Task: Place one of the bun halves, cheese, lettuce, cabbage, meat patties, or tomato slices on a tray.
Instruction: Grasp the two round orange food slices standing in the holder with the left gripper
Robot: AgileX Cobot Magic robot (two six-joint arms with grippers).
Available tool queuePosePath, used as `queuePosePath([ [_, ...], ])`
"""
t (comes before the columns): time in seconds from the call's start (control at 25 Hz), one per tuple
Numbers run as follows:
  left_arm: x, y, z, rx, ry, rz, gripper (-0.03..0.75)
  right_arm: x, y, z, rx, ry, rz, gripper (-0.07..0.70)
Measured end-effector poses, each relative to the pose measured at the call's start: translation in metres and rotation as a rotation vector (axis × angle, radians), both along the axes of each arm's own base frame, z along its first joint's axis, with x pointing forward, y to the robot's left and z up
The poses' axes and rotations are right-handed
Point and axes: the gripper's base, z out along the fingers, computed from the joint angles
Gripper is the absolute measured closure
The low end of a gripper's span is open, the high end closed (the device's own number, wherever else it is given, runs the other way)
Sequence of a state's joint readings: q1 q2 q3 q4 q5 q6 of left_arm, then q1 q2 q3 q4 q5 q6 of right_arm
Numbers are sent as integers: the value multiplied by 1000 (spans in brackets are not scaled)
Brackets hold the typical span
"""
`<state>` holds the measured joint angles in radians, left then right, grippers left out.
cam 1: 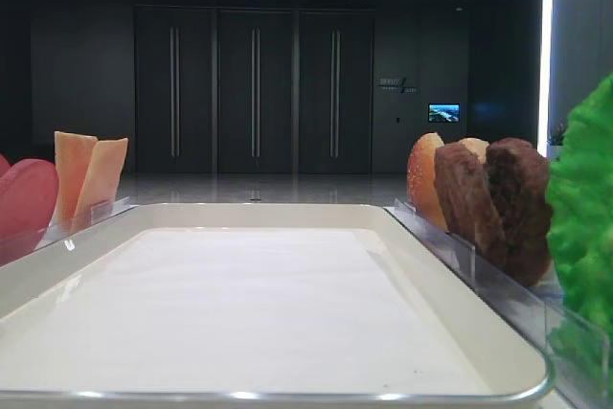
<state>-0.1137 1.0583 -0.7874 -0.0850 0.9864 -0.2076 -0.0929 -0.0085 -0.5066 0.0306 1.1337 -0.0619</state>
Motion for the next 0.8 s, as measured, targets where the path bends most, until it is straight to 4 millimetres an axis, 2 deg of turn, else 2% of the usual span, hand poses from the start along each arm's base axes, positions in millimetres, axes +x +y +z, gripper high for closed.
queuePosePath([
  [0.2,-8,-41,-3,3,23,-15,273,0,0,0,0,0,0,160],
  [0.44,-10,-84,-24,64,85,-8,273,0,0,0,1,0,0,160],
  [0.8,5,-103,-48,84,118,6,273,0,0,0,1,0,0,160],
])
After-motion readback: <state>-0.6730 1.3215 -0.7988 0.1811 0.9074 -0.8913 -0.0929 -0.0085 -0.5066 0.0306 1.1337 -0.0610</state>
